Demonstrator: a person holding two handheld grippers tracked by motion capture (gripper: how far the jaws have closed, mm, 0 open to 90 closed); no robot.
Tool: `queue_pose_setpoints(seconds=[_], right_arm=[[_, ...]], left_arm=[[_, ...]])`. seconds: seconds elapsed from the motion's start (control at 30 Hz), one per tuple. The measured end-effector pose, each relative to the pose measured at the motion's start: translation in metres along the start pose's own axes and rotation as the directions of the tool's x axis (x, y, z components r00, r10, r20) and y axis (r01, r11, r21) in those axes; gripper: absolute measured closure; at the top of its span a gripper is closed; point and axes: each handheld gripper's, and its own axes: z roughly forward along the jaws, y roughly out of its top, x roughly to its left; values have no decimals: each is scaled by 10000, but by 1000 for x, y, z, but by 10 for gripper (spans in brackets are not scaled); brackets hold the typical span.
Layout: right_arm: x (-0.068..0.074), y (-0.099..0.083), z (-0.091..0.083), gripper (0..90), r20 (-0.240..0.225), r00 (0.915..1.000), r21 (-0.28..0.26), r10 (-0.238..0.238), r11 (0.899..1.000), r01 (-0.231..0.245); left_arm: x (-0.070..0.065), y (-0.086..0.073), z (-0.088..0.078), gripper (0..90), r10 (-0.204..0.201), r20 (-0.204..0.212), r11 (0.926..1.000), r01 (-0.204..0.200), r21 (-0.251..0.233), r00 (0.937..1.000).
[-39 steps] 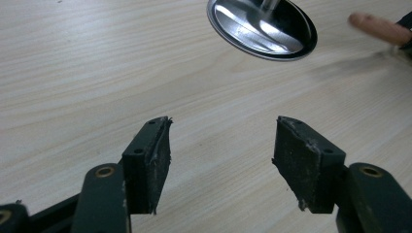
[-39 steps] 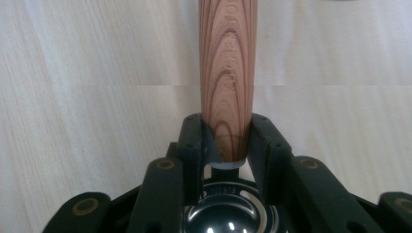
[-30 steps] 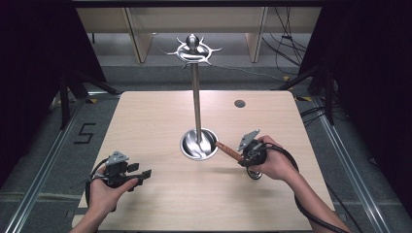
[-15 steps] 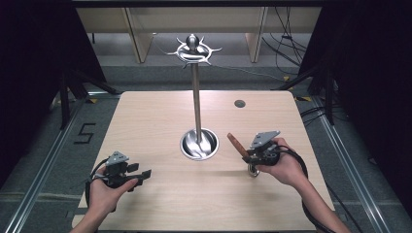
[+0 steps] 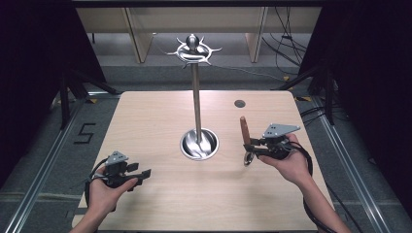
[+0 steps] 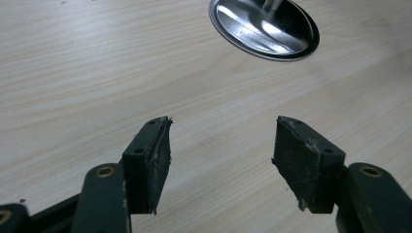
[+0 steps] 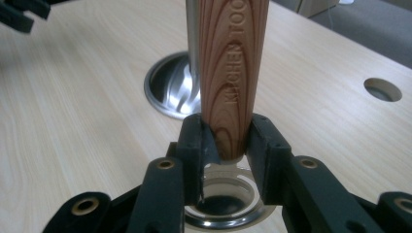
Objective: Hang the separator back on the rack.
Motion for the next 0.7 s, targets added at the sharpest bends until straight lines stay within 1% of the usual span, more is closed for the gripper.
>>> queue_pose_setpoints(seconds=[0.03, 0.07, 0.1, 0.13, 0.17, 0.2, 0.23, 0.27, 0.3, 0.33, 0.37, 0.4, 0.43, 0.47, 0.5, 0.53, 0.57, 0.6, 0.63, 0.67, 0.7], right_arm=[[0, 1, -1, 697, -71, 10000, -43, 65, 10000, -66], [0, 1, -1, 697, -20, 10000, -288, -36, 9996, 35], [2, 3, -3, 697, 4, 9999, -390, 169, 9991, -169], [2, 3, -3, 697, 4, 9999, -390, 169, 9991, -169], [3, 4, -3, 697, -10, 9997, -514, 260, 9983, -261], [2, 5, -3, 697, 25, 9999, -505, 167, 9986, -165], [3, 7, -5, 697, 109, 9999, -725, 99, 9973, -91], [3, 7, -5, 697, 109, 9999, -725, 99, 9973, -91], [5, 7, -6, 697, 41, 9995, -673, 305, 9973, -302], [5, 8, -6, 697, 108, 9992, -871, 375, 9955, -364], [7, 9, -7, 697, 152, 9980, -966, 607, 9936, -589], [7, 10, -8, 697, 125, 9985, -1043, 539, 9932, -524], [7, 11, -9, 697, 154, 9980, -1154, 607, 9916, -585], [8, 12, -9, 697, 210, 9978, -1456, 630, 9876, -593], [10, 14, -13, 697, 53, 9952, -1316, 979, 9866, -963], [10, 14, -13, 697, 53, 9952, -1316, 979, 9866, -963], [12, 15, -12, 697, 225, 9944, -1790, 1032, 9790, -975], [12, 15, -12, 697, 225, 9944, -1790, 1032, 9790, -975], [15, 17, -14, 697, -37, 9919, -1603, 1268, 9790, -1258], [15, 17, -14, 697, -37, 9919, -1603, 1268, 9790, -1258], [16, 18, -15, 697, 69, 9907, -1669, 1362, 9769, -1332]], left_arm=[[0, 0, 0, 377, 39, -3, 10000, -39, 9, 10000], [0, 0, 0, 377, 40, 2, 10000, -40, 7, 10000], [0, 0, -1, 377, 33, 45, 10000, -33, 81, 10000], [0, 0, -1, 377, 33, 45, 10000, -33, 81, 10000], [0, 0, -1, 377, -22, 55, 9999, 21, 150, 10000], [0, 0, -1, 377, -44, 49, 9999, 44, 123, 10000], [0, 0, -1, 377, -46, 55, 9999, 45, 166, 10000], [0, 0, -1, 377, -46, 55, 9999, 45, 166, 10000], [0, 0, -1, 377, -47, 51, 9999, 46, 153, 10000], [0, 0, -1, 377, -42, 42, 9999, 41, 112, 10000], [0, 0, -1, 377, -33, 46, 9999, 33, 121, 10000], [0, 0, -1, 377, -37, 47, 9999, 37, 115, 10000], [0, 0, -1, 377, -45, 44, 9999, 44, 114, 10000], [0, 0, -1, 377, -52, 42, 9999, 51, 107, 10000], [1, 0, -1, 377, 74, 44, 9999, -75, 77, 10000], [1, 0, -1, 377, 56, 46, 10000, -56, 80, 10000], [1, 0, -1, 377, 52, 47, 10000, -53, 64, 10000], [1, 0, -1, 377, 52, 46, 10000, -52, 52, 10000], [1, 0, -1, 377, 55, 55, 10000, -55, 50, 10000], [1, 0, -1, 377, 55, 55, 10000, -55, 50, 10000], [1, 1, -1, 377, 34, 39, 10000, -34, 64, 10000]])
